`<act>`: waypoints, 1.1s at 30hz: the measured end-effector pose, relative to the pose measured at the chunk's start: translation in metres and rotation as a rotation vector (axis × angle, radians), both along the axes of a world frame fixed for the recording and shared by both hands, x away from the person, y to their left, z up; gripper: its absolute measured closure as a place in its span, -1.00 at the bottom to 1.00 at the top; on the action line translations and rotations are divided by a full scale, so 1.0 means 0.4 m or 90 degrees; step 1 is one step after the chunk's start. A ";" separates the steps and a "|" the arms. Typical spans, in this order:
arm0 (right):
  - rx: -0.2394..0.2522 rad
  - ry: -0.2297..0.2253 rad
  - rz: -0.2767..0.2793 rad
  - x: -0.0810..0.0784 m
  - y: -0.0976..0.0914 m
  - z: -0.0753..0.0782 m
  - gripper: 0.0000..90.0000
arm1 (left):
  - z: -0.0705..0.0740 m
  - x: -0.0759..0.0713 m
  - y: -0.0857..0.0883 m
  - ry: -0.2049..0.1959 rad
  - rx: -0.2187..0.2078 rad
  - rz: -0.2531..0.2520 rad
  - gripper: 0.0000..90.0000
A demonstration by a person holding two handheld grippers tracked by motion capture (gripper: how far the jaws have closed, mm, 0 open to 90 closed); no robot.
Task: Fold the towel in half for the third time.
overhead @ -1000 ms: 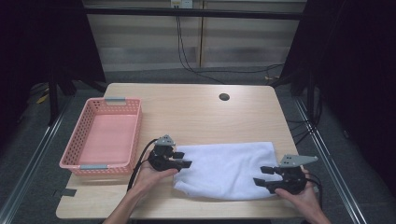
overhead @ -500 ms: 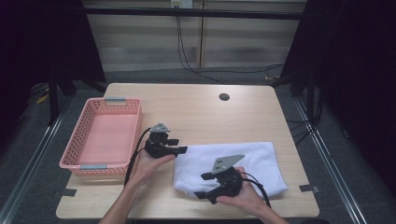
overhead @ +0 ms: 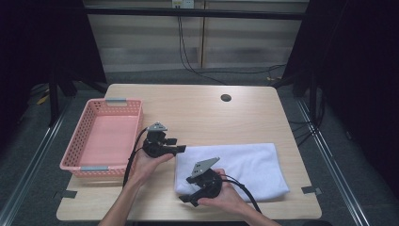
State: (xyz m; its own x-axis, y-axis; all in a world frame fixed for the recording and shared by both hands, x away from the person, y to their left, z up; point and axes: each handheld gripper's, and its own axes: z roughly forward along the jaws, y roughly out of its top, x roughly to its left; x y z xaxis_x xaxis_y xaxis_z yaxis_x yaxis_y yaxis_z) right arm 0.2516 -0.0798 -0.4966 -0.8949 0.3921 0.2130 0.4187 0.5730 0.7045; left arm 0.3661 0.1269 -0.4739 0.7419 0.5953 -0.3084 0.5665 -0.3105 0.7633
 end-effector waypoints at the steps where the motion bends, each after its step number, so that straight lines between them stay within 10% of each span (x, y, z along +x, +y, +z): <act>1: -0.006 -0.014 -0.005 -0.002 0.002 -0.002 -0.31 | 0.001 0.001 0.002 0.000 0.000 0.003 -0.05; 10: -0.045 -0.127 -0.016 -0.027 0.002 -0.013 0.23 | 0.005 0.001 0.013 -0.002 -0.001 0.010 -0.05; 17: -0.068 -0.158 -0.021 -0.029 0.005 -0.011 0.50 | 0.005 0.006 0.023 -0.001 -0.002 0.022 -0.05; 21: -0.065 -0.151 -0.031 -0.023 0.001 -0.011 0.65 | -0.003 0.013 0.019 0.004 0.007 0.029 -0.05; 28: -0.012 -0.043 -0.061 0.013 -0.021 -0.008 0.76 | -0.019 0.027 0.018 -0.012 0.050 0.055 -0.17; 33: 0.014 -0.016 -0.066 0.022 -0.033 0.001 0.77 | -0.044 0.035 0.025 0.027 0.022 0.047 -0.21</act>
